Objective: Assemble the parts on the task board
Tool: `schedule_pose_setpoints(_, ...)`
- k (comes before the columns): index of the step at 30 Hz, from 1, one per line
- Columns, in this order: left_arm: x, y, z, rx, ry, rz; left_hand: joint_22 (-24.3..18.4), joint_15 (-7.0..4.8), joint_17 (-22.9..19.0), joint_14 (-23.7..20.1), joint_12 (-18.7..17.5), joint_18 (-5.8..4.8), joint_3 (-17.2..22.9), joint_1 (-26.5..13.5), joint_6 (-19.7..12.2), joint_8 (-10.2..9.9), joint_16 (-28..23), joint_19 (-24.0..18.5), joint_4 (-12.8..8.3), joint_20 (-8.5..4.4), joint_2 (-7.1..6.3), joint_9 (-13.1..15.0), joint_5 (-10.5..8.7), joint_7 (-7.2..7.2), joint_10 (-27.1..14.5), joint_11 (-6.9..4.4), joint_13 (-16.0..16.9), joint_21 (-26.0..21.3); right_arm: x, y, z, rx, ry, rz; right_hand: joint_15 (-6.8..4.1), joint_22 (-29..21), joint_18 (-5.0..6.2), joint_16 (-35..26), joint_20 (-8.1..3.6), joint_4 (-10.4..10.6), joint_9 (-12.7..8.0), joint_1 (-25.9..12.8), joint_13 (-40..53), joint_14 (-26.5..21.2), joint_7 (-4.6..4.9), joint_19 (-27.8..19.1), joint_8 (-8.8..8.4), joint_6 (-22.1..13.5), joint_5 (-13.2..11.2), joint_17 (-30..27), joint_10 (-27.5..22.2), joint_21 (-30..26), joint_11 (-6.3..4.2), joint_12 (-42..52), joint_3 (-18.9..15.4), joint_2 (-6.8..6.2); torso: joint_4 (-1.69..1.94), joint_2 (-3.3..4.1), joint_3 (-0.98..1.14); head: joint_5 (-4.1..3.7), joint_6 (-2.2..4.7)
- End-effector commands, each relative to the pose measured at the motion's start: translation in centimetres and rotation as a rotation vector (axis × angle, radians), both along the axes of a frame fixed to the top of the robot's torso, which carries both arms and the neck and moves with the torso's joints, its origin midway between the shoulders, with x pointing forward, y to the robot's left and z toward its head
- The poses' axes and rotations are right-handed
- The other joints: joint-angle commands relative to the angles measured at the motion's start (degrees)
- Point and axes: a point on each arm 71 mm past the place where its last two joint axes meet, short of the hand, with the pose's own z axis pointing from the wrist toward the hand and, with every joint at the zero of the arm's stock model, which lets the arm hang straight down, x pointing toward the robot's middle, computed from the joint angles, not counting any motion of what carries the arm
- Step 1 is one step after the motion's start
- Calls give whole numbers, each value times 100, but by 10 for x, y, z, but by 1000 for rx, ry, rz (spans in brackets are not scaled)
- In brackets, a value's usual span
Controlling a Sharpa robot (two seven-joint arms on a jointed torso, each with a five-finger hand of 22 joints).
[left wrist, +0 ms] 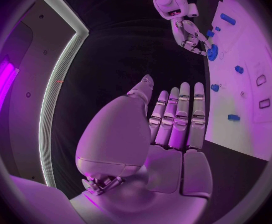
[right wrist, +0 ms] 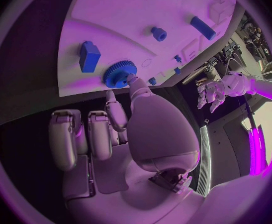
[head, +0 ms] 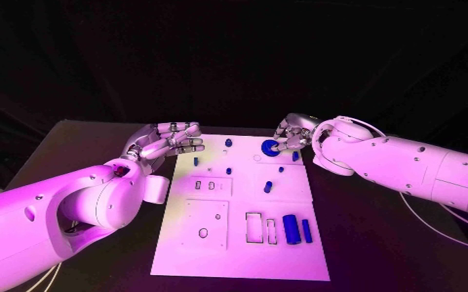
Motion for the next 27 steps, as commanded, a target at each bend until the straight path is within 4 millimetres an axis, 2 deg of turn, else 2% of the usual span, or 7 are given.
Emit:
schedule_pose_setpoints(1, 0, -2, 1, -10, -5, -21, -7, 47, 7, 12, -18, 77, 3, 32, -7, -36, -32, 13, -35, 15, 27, -7, -8, 44, -2, 20, -8, -16, -1, 3, -4, -23, 29, 19, 50, 1054, -75, 30, 18, 1, 7, 33, 39, 450, -1, 290, 36, -48, 38, 797, 55, 37, 3, 50, -47, 3, -2, -1, -1, -3, -9)
schedule_pose_setpoints(15, 1, -1, 1, -8, -2, -18, -11, 48, 9, 12, -24, 76, 0, 27, -7, -40, -40, 13, -43, 16, 24, -7, -8, 43, -2, 20, -8, -18, -3, 5, -5, -22, 13, 30, 51, 1096, -85, 67, 22, 18, 18, 47, 164, 463, -9, 317, 80, -10, 43, 872, 122, 65, -1, 164, -74, 22, 1, 0, 3, 0, -11)
schedule_pose_setpoints(27, 2, 0, 0, -6, 0, -14, -12, 49, 9, 12, -26, 76, 0, 26, -8, -42, -42, 12, -45, 16, 25, -7, -8, 43, -3, 20, -9, -19, -5, 8, 1, 10, -49, 40, 53, 1161, -102, 107, 23, 32, 17, 69, 257, 479, -7, 360, 97, -15, 151, 956, 168, 110, 0, 245, -85, 51, 4, -1, 4, -7, -1)
